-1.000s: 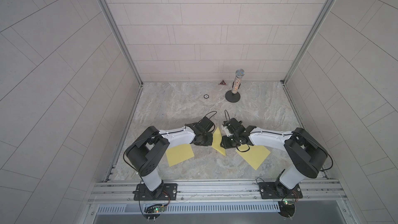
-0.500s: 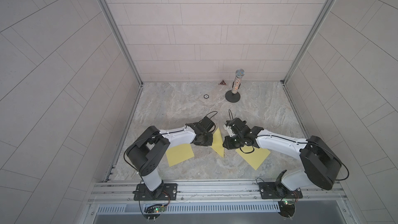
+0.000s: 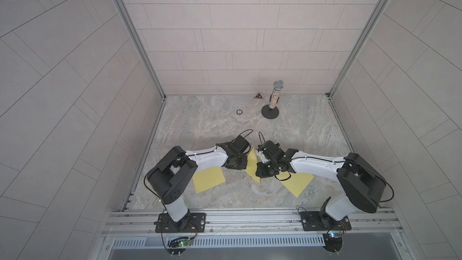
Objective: Fold the square paper diagonally
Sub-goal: Fold the paper at the center of the board.
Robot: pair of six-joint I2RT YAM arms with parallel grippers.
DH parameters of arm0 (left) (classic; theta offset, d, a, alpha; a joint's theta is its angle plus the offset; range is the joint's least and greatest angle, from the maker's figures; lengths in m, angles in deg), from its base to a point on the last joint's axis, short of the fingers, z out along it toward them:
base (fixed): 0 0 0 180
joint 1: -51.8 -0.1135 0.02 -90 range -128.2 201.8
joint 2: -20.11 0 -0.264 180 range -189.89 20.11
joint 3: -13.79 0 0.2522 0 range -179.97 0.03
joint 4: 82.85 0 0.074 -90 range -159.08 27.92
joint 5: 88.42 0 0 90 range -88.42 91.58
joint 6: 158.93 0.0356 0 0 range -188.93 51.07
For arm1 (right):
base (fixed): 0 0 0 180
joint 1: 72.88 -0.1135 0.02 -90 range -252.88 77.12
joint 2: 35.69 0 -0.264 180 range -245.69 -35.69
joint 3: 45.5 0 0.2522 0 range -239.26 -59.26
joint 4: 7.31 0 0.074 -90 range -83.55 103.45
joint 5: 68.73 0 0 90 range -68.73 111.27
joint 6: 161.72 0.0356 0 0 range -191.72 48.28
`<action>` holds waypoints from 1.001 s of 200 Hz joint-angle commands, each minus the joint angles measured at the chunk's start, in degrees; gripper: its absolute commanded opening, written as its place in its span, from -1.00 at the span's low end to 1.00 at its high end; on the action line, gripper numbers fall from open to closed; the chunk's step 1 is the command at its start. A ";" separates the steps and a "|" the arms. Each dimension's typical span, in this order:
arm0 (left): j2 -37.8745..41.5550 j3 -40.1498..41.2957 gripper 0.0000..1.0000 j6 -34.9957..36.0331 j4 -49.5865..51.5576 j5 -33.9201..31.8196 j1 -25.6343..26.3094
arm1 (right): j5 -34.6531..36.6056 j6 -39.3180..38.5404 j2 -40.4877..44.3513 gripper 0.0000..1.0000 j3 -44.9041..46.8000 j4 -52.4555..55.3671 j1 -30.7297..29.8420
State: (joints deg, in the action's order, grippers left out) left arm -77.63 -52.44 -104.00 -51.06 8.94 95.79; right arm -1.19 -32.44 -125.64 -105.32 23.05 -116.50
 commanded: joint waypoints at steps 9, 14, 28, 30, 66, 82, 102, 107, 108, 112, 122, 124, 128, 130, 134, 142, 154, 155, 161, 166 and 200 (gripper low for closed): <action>-2.31 0.56 -1.00 0.35 5.41 -1.99 0.40 | 1.15 -0.48 -2.55 -0.70 0.52 0.13 -0.33; -2.32 0.60 -1.00 0.27 5.40 -1.96 0.40 | 1.48 -0.65 -2.84 -0.70 0.68 0.46 -0.33; -2.38 0.53 -1.00 0.27 5.45 -2.08 0.48 | 3.14 -1.33 -3.21 -0.73 0.99 1.93 -0.33; -2.38 0.48 -1.00 0.26 5.45 -2.08 0.48 | 3.44 -1.39 -3.21 -0.73 1.05 2.27 -0.35; -2.54 0.44 -1.00 0.16 5.53 -2.35 0.56 | 7.96 -2.70 -0.30 -0.73 3.59 5.99 -0.31; -2.53 0.35 -1.00 0.13 5.61 -2.51 0.66 | 8.97 -2.99 0.99 -0.73 4.61 6.90 -0.28; -2.62 0.18 -1.00 -0.04 5.80 -2.61 0.79 | 9.19 -2.90 2.90 -0.73 5.21 7.41 -0.29; -2.63 0.17 -1.00 -0.08 5.80 -2.69 0.83 | 9.06 -2.75 3.46 -0.73 5.17 7.63 -0.33; -2.63 0.17 -1.00 -0.08 5.80 -2.70 0.79 | 9.08 -2.70 3.64 -0.73 5.14 7.69 -0.33; -2.64 0.13 -1.00 -0.09 5.80 -2.84 0.81 | 8.88 -2.49 4.19 -0.73 5.00 7.81 -0.32; -2.66 0.15 -1.00 -0.16 5.80 -2.79 0.91 | 8.29 -2.09 5.73 -0.73 4.59 7.85 -0.41; -2.69 0.15 -1.00 -0.17 5.80 -2.85 0.92 | 8.13 -1.97 6.01 -0.73 4.56 7.90 -0.46; -2.67 0.17 -1.00 -0.26 5.80 -2.87 0.94 | 7.91 -1.69 6.81 -0.73 4.39 7.84 -0.50; -2.71 0.17 -1.00 -0.26 5.80 -2.89 0.89 | 7.79 -1.57 7.18 -0.73 4.33 7.79 -0.57; -2.69 0.10 -1.00 -0.22 5.80 -2.95 0.97 | 7.55 -1.19 7.96 -0.73 4.19 7.63 -0.63; -2.64 0.11 -1.00 -0.37 5.84 -3.04 1.02 | 7.01 -0.46 9.50 -0.73 3.97 7.19 -0.85; -2.79 0.08 -1.00 -0.37 5.80 -3.05 1.01 | 5.86 1.03 11.49 -0.73 4.11 5.46 -1.16; -2.76 0.08 -1.00 -0.27 5.80 -3.05 1.01 | 5.72 1.17 11.61 -0.73 4.17 5.24 -1.18; -2.79 0.00 -1.00 -0.31 5.80 -3.04 1.06 | 5.06 2.11 12.27 -0.73 4.48 3.98 -1.29; -2.89 0.00 -1.00 -0.36 5.80 -3.09 1.09 | 4.49 2.79 12.65 -0.73 4.69 2.79 -1.38; -2.72 0.15 -1.00 -0.44 5.80 -3.48 1.19 | 1.83 5.35 10.85 -0.74 4.85 -1.93 -1.82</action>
State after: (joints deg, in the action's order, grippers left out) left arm -77.98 -53.09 -104.06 -50.21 7.41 96.64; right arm 2.48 -29.81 -113.33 -100.98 24.16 -117.83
